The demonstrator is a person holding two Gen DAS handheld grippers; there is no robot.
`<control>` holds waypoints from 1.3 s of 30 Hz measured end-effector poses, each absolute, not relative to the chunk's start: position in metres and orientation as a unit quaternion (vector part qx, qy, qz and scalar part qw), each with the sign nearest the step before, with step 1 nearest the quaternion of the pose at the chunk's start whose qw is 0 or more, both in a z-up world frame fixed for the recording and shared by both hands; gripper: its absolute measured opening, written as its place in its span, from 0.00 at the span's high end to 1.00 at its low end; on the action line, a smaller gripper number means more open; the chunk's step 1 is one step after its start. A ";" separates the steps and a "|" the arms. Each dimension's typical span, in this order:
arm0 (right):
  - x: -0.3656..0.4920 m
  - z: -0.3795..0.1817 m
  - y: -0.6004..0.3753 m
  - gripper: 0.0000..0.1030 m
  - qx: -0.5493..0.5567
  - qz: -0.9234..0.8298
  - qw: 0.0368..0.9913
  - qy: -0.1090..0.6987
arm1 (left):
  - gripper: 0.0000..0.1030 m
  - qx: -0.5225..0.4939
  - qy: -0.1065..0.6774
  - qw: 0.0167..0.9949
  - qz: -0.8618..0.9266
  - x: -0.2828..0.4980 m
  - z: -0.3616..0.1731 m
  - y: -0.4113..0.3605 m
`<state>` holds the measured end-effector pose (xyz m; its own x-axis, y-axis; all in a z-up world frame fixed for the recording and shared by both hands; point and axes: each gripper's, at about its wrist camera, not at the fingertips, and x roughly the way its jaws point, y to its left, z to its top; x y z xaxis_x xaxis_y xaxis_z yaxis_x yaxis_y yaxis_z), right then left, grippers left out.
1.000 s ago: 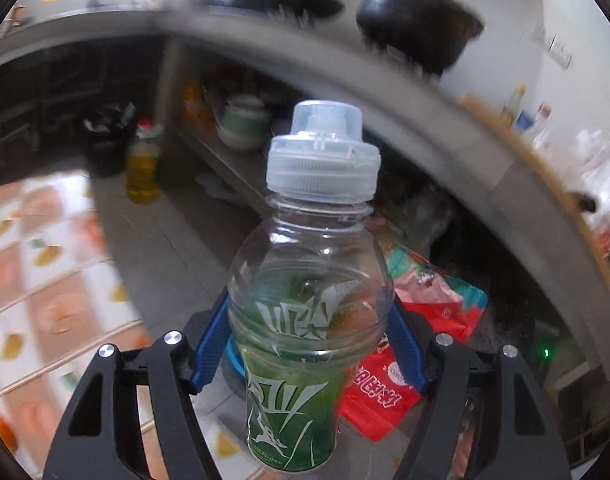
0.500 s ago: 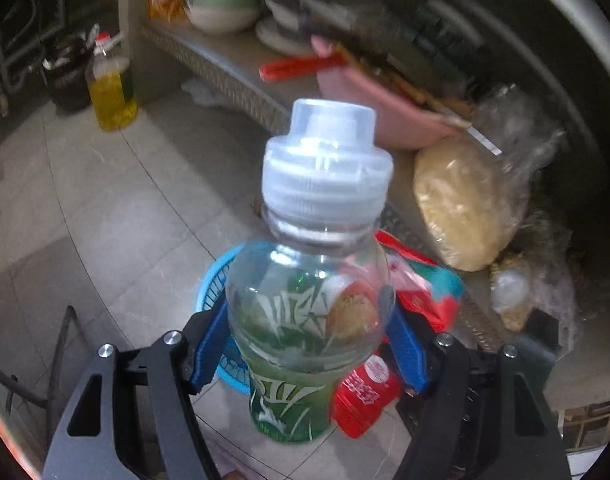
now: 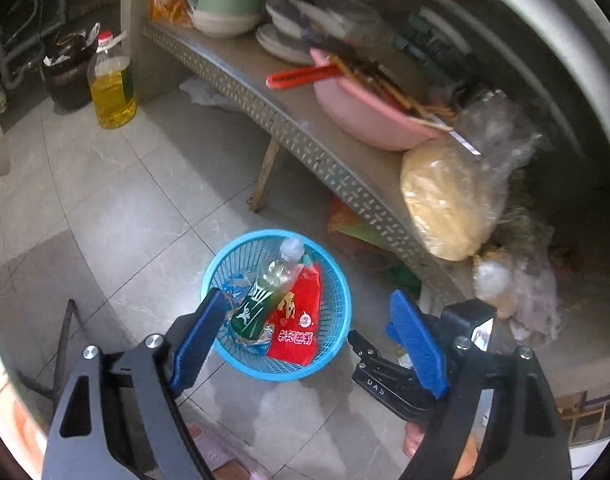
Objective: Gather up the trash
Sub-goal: 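Open the left gripper over the wastebasket while the right releases the red bag, then move both grippers back to the table toward the orange and toothpaste box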
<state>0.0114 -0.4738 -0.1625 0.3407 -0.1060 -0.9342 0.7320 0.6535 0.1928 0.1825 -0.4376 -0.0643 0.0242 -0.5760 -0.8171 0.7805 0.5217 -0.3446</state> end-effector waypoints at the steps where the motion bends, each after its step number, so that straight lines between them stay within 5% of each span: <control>1: 0.010 -0.166 -0.472 0.43 0.311 -0.275 0.759 0.502 | 0.20 0.099 0.504 0.711 -0.480 0.180 -0.058 -0.431; 11: -0.016 -0.086 -0.410 0.35 0.279 -0.224 0.809 0.467 | 0.11 0.054 0.436 0.746 -0.501 0.144 0.011 -0.311; 21: 0.016 0.037 -0.330 0.08 0.164 -0.136 0.903 0.374 | 0.06 -0.012 0.351 0.826 -0.442 0.121 0.039 -0.153; 31: 0.051 0.065 -0.228 0.08 0.071 -0.070 0.917 0.386 | 0.06 -0.010 0.312 0.897 -0.314 0.101 0.032 -0.031; 39: 0.065 0.069 -0.165 0.08 -0.015 -0.066 0.922 0.380 | 0.05 -0.061 0.354 0.894 -0.266 0.104 0.006 0.031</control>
